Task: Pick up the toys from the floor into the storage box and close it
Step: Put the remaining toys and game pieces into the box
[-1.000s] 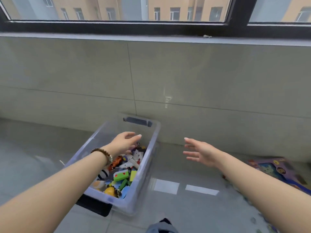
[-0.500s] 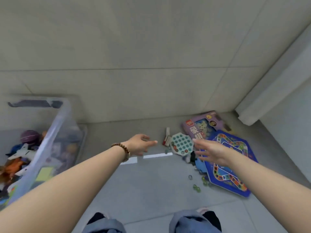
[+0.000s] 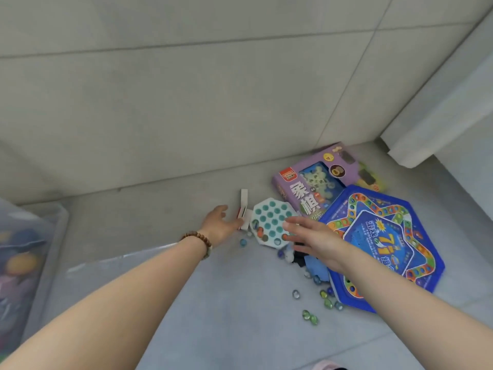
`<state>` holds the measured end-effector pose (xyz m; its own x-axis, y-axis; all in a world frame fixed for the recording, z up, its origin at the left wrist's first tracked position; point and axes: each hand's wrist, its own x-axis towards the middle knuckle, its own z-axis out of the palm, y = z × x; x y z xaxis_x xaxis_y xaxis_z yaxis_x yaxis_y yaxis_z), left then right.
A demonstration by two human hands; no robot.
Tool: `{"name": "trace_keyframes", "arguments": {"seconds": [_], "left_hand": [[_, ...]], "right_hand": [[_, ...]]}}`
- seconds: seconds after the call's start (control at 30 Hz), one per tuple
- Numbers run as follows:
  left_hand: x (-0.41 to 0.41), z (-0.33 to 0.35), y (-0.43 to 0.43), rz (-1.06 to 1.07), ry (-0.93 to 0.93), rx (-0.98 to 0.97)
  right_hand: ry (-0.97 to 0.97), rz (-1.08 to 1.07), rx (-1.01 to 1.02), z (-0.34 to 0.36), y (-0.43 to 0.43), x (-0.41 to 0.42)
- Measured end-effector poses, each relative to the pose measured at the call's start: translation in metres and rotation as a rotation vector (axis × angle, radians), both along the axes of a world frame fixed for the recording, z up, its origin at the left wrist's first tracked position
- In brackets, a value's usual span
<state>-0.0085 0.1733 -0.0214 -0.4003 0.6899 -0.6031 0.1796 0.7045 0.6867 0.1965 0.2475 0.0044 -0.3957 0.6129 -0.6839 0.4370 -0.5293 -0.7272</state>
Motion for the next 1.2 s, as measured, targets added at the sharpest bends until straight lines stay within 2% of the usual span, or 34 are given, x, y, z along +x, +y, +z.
{"name": "trace_keyframes", "arguments": {"seconds": [0.13,0.27,0.4,0.47,0.53,0.63,0.7,0.8,0.87,1.0,1.07,1.13,1.2], "left_hand": [[-0.003,-0.016,0.017,-0.113,0.033,-0.019],[-0.007,-0.026,0.031,-0.103,0.007,0.052],[-0.017,-0.033,0.041,-0.194,0.121,0.020],[-0.022,-0.036,0.041,-0.224,0.119,0.009],[-0.025,-0.037,0.038,-0.247,0.182,0.009],[-0.031,-0.035,0.031,-0.212,0.259,-0.007],[-0.036,-0.035,0.024,-0.088,0.134,0.037],[-0.043,-0.028,0.011,0.258,-0.319,0.127],[-0.050,-0.025,0.003,0.381,-0.511,0.138],[-0.061,-0.026,-0.008,0.521,-0.707,0.145],[-0.062,-0.027,-0.010,0.596,-0.802,0.163],[-0.061,-0.025,-0.010,0.627,-0.855,0.165],[-0.061,-0.024,-0.008,0.662,-0.916,0.169]], "right_hand": [[0.026,0.001,0.000,-0.008,0.010,-0.007],[0.027,0.030,-0.017,-0.014,0.015,-0.013],[0.021,0.035,-0.031,-0.019,0.019,-0.018],[0.009,0.037,-0.026,-0.020,0.021,-0.020],[-0.019,0.033,0.020,-0.021,0.021,-0.026],[-0.118,0.073,0.216,-0.021,0.024,-0.043],[-0.147,0.164,0.363,-0.020,0.028,-0.060],[-0.185,0.282,0.529,-0.027,0.037,-0.093],[-0.293,0.317,0.567,-0.036,0.042,-0.116],[-0.719,0.418,0.639,-0.054,0.044,-0.144],[-0.853,0.414,0.710,-0.060,0.042,-0.148],[-0.888,0.407,0.745,-0.060,0.042,-0.150],[-0.807,0.392,0.722,-0.053,0.043,-0.151]]}}
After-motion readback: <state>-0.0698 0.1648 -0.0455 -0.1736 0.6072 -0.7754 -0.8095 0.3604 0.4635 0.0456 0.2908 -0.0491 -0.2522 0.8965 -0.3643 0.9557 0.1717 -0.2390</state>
